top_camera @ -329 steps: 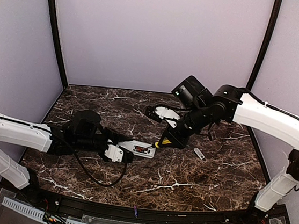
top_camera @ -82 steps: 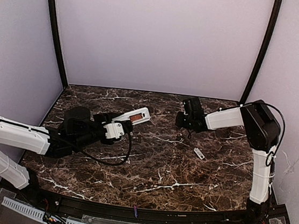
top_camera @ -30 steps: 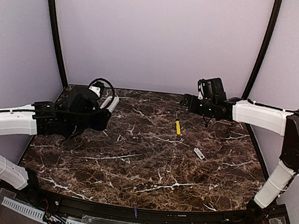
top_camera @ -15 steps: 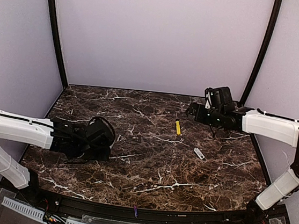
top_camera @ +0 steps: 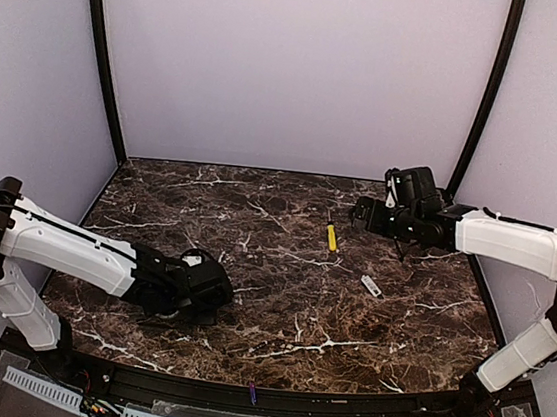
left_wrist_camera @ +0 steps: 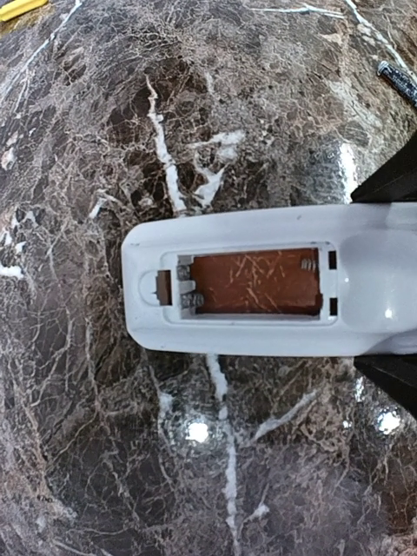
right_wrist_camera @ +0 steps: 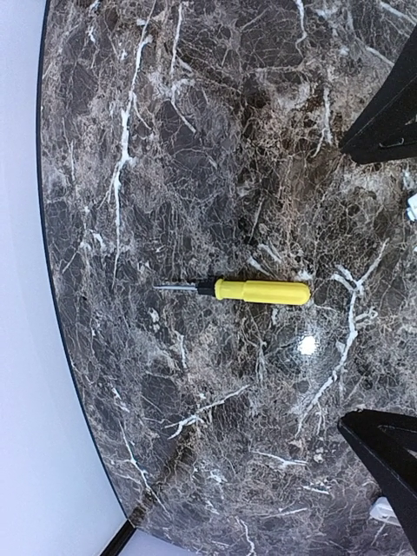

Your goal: Unload the batteries from the remote control

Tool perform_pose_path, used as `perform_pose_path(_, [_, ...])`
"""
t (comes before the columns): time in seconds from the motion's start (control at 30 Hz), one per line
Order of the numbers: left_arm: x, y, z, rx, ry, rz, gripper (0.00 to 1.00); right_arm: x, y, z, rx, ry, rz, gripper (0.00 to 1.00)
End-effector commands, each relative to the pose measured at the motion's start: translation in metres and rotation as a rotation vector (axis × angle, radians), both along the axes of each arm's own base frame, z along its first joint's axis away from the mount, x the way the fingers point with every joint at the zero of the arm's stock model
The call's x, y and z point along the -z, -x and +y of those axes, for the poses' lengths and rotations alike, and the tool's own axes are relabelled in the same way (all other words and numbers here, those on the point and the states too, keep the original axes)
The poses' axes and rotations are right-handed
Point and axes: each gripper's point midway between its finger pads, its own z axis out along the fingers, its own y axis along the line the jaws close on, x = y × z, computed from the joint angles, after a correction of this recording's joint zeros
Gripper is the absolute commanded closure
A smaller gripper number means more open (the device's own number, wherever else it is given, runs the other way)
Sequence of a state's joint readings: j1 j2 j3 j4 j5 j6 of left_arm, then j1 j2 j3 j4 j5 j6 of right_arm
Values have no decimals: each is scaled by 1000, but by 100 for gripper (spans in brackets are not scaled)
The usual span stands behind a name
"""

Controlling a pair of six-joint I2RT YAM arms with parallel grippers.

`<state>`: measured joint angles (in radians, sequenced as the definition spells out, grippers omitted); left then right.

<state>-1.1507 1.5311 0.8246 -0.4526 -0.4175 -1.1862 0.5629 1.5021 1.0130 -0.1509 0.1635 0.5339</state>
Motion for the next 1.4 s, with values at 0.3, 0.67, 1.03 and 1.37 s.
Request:
perform_pose_path(0.3, [35, 34, 4, 30, 10, 166, 57, -11, 0, -2, 12, -7, -32, 1])
perform_pose_path(0.67, [4, 23, 2, 65, 54, 70, 2, -22, 1, -4, 6, -6, -53, 2])
perform_pose_path(1.03, [-94, -23, 18, 179, -114, -229, 2, -49, 0, -6, -29, 33, -136, 1])
perform_pose_path(1.37, [-153, -95, 90, 127, -286, -442, 4, -77, -1, -36, 15, 179, -262, 2])
